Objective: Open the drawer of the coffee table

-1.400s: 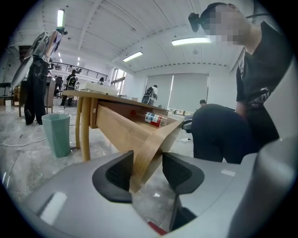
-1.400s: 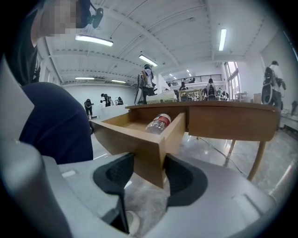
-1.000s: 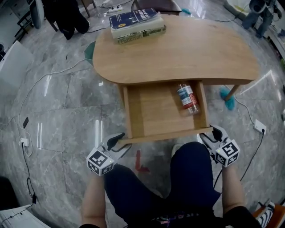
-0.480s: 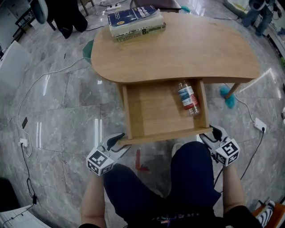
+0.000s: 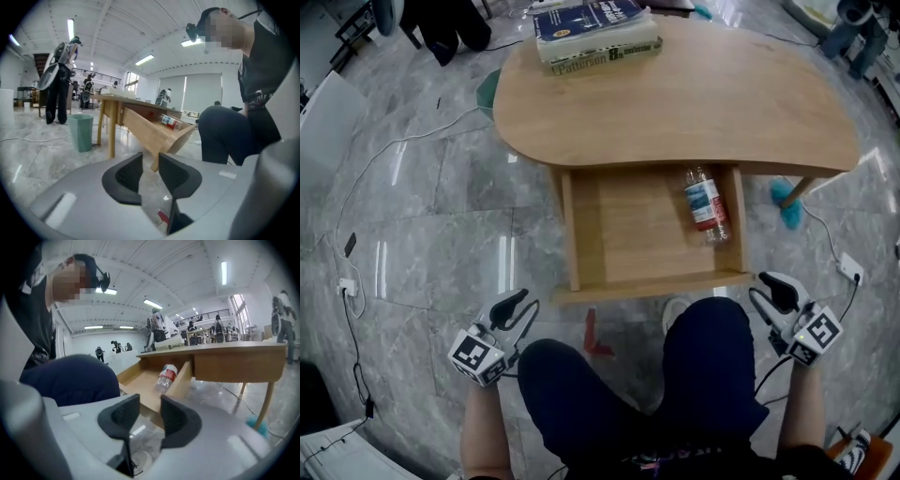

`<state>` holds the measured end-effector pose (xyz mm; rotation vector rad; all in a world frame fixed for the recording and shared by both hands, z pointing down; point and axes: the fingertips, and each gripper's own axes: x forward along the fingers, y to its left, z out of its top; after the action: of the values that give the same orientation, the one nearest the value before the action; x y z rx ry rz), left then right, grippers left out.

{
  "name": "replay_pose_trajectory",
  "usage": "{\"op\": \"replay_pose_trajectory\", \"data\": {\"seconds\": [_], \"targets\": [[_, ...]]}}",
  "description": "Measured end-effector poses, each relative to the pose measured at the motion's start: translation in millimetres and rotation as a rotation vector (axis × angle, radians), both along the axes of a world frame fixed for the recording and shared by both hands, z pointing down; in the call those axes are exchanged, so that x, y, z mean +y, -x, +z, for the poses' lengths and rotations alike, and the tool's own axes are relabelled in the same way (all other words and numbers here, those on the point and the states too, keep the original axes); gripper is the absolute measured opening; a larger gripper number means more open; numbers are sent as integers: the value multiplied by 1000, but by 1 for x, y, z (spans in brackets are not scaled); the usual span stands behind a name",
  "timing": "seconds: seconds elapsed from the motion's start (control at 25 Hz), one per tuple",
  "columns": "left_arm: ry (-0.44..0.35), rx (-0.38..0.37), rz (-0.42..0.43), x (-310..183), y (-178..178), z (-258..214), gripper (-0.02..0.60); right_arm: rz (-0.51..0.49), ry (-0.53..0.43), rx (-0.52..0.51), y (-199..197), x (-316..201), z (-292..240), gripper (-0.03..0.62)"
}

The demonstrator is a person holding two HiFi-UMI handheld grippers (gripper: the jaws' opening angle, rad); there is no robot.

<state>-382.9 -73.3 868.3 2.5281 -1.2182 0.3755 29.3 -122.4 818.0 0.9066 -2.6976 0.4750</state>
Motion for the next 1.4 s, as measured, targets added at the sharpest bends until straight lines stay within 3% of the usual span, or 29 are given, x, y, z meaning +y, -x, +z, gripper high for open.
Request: {"op": "replay_pose_trajectory", "data": {"seconds": [0.08,0.12,0.28,0.44,0.56,0.84,0.96,1.16,1.4], "targets": [[-24,-16,-90,3,23,-15,8,19,-5,-97,0,-8,-29,33],[-32,-21,-123,3,30,-24,8,34,-11,-122,-1,-16,-39,2],[-28,-40,-181,-2,32,-60,6,43,3,-161,16,-51,-67,2],[59,2,-198,-6,7,-107,6,-54,79,-110,51,-66,-103,2],[123,43,-180,2,-23,-167,8,-128,155,-50,62,-58,-145,2],[205,45,-44,16,-114,-322,6,-203,284,-87,99,-29,-297,2],[213,99,21,34,-156,-401,6,-261,306,-102,123,2,-371,2],[165,179,68,70,-206,-526,6,-333,289,-142,152,62,-478,2],[136,227,66,136,-220,-602,6,-322,202,-165,150,137,-554,2]]}}
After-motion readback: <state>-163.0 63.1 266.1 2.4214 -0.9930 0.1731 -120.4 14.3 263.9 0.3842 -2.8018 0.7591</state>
